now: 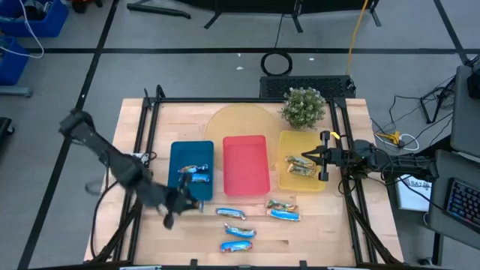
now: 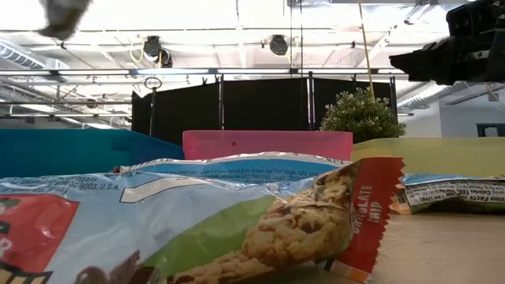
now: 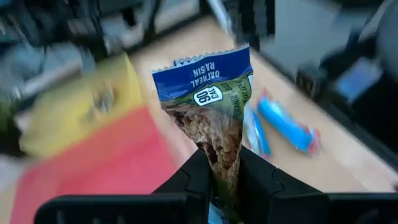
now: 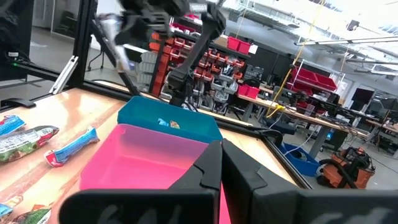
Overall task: Pick and place Granola Bars by type
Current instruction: Put the blue granola bar into the blue bin
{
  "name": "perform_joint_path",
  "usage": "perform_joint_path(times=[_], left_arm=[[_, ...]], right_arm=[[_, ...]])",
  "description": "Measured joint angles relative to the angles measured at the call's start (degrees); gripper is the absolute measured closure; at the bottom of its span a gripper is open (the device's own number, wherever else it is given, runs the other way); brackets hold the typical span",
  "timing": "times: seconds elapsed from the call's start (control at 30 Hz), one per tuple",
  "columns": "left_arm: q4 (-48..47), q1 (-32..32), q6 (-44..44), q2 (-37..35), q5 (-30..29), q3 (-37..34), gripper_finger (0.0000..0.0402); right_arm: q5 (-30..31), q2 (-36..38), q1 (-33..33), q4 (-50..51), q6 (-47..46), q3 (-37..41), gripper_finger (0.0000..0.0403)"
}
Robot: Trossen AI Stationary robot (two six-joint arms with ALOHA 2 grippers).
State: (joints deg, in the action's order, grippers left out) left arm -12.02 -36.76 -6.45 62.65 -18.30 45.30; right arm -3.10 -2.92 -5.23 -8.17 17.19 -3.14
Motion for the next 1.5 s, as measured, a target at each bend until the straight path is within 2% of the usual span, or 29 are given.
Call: perform_joint_path(times=[0.13,0.2,0.4,0.6,0.67,0.73,0.83,0.97,1.1,1.2,1.33,1.5], left_arm=[[16.9,6.9,-4.7,-9.9,13.7,-14.3,0.0351],[24.4,8.4,-5.4,-14.3,18.4,-20.5,0.0358],[33.4,12.1,-4.2,-25.9,18.1,-33.8,0.0351],[36.0,16.4,-1.0,-31.8,19.7,-38.2,0.0357],[36.1,17.6,1.2,-32.5,18.8,-36.9,0.0362],[33.8,19.1,4.7,-32.3,14.9,-34.2,0.0363],[18.2,22.0,8.9,-31.0,11.1,-26.5,0.0359],[-0.5,26.8,11.9,-25.5,6.9,-15.9,0.036],[-13.5,32.9,10.8,-17.8,9.9,-7.4,0.0362],[-18.8,37.2,10.0,-11.6,12.5,-4.2,0.0358],[-19.8,41.1,8.9,-4.2,17.4,-3.6,0.0361],[-21.9,43.4,6.4,3.8,18.3,-3.6,0.036]], right_arm=[[0.0,0.0,0.0,0.3,0.2,0.0,0.0403],[0.0,0.0,0.0,0.7,0.2,0.0,0.0403],[0.0,-0.5,0.0,1.0,0.4,0.0,0.0403],[0.0,-0.5,0.0,0.7,0.2,0.0,0.0403],[0.0,-0.5,0.0,0.7,0.2,0.0,0.0403],[0.0,-0.5,0.0,0.7,0.2,0.0,0.0403],[0.0,-0.5,0.0,0.7,0.2,0.0,0.0403],[0.0,-0.5,0.0,0.6,0.4,0.0,0.0403],[0.0,-0.5,0.0,0.2,0.9,0.0,0.0403],[0.0,-0.5,0.0,0.2,1.5,0.0,0.0403],[0.0,-0.5,0.0,0.2,1.9,0.0,0.0403],[0.0,-0.5,0.0,0.2,2.0,0.0,0.0403]])
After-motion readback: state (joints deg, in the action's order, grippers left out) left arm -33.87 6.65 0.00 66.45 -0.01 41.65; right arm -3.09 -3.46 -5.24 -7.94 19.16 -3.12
